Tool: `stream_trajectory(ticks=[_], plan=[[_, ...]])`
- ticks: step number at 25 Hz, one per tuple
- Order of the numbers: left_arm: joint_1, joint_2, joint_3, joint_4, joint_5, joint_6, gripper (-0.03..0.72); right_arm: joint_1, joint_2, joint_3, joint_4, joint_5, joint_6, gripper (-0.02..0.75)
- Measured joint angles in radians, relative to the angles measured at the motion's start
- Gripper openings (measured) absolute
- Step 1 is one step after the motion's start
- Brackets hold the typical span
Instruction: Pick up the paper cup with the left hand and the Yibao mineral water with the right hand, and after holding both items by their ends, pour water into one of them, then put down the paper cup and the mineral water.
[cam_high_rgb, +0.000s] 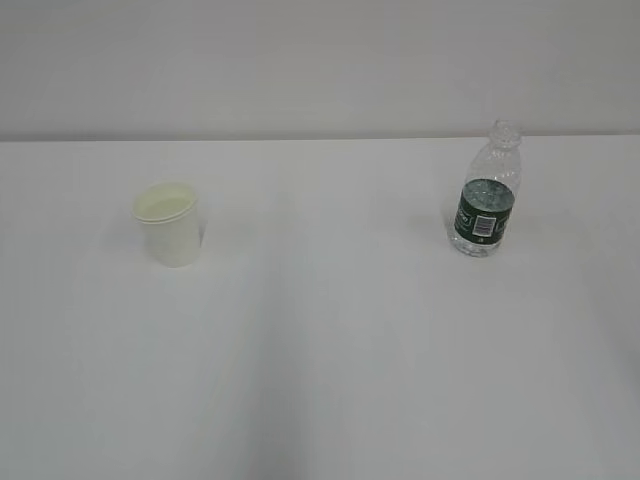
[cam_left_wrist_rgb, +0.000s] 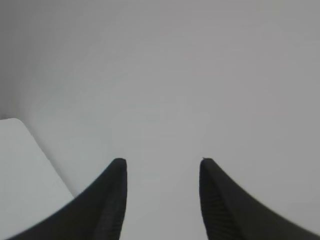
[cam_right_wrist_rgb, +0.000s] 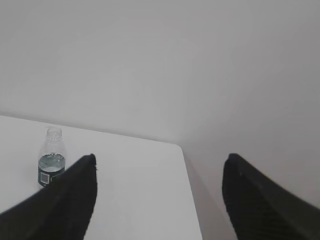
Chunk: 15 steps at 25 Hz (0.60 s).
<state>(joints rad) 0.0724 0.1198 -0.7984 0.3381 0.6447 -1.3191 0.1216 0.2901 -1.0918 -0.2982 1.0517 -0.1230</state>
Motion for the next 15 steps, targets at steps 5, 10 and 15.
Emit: stream_trajectory(ticks=[5,10,15], plan=[[0.000,0.000,-0.017,-0.071,0.017,0.237,0.341,0.000,0.000,-0.005,-0.001,0.049,0.000,0.591],[0.000,0.000,-0.063,-0.136,0.103,0.489,0.341,0.000,-0.006,-0.040,-0.001,0.163,0.000,0.591],[0.000,-0.002,-0.075,-0.223,0.138,0.689,0.341,0.000,-0.008,-0.051,0.012,0.223,0.000,0.591]])
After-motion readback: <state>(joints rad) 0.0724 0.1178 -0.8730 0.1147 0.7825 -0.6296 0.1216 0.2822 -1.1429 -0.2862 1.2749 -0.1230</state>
